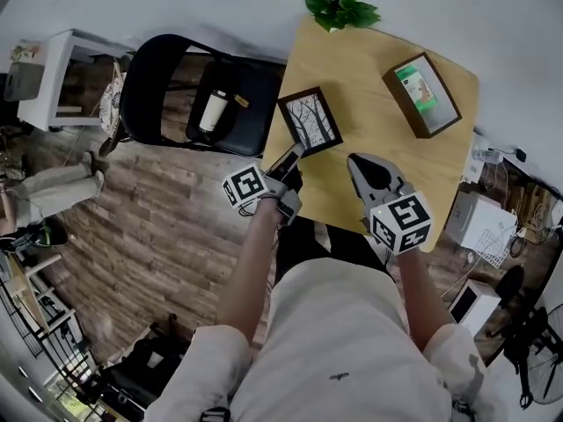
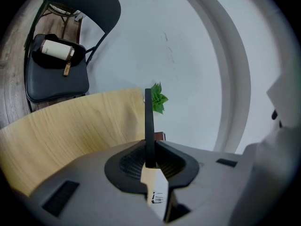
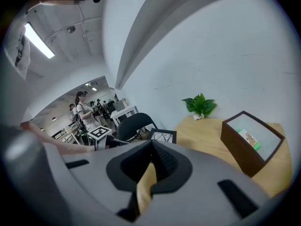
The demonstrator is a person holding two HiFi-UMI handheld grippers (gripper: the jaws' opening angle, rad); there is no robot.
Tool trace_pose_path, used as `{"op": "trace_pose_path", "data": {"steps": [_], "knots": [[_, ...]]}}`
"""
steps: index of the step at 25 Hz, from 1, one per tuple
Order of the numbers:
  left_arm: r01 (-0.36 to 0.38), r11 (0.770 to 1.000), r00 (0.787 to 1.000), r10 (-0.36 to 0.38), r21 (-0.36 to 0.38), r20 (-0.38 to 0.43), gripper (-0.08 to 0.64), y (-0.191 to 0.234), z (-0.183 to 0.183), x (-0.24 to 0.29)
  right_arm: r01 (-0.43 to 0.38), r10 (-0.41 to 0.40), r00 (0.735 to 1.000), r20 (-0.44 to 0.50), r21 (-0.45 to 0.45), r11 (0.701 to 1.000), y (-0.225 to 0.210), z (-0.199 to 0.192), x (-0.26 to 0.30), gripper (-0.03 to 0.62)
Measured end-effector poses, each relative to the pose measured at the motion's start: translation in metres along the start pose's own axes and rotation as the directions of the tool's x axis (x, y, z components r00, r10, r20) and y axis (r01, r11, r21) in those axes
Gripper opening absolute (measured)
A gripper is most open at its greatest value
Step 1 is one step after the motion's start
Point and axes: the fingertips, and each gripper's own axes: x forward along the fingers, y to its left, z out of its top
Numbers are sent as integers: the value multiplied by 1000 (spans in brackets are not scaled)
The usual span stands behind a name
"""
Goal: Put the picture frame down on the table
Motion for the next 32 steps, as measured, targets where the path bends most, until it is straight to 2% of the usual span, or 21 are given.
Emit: {"op": "trace_pose_path", "data": {"steps": [11,17,28,32], "knots": [[-21,998,998,24,-53,55,58,34,-4,19,-23,22,999,-44,-31,999,-28,-12,7,-2],[-33,998,998,35,-57,43,58,44,-5,25,-38,35,997,-72,-39,999,-30,-20,13,-2],[-69,997,997,69,-24,27,60,55,-9,25,-58,54,995,-89,-45,997,-24,-25,16,-2],[-98,995,995,98,13,14,59,59,-9,29,-59,55,994,-90,-46,997,-27,-25,17,-2]]}}
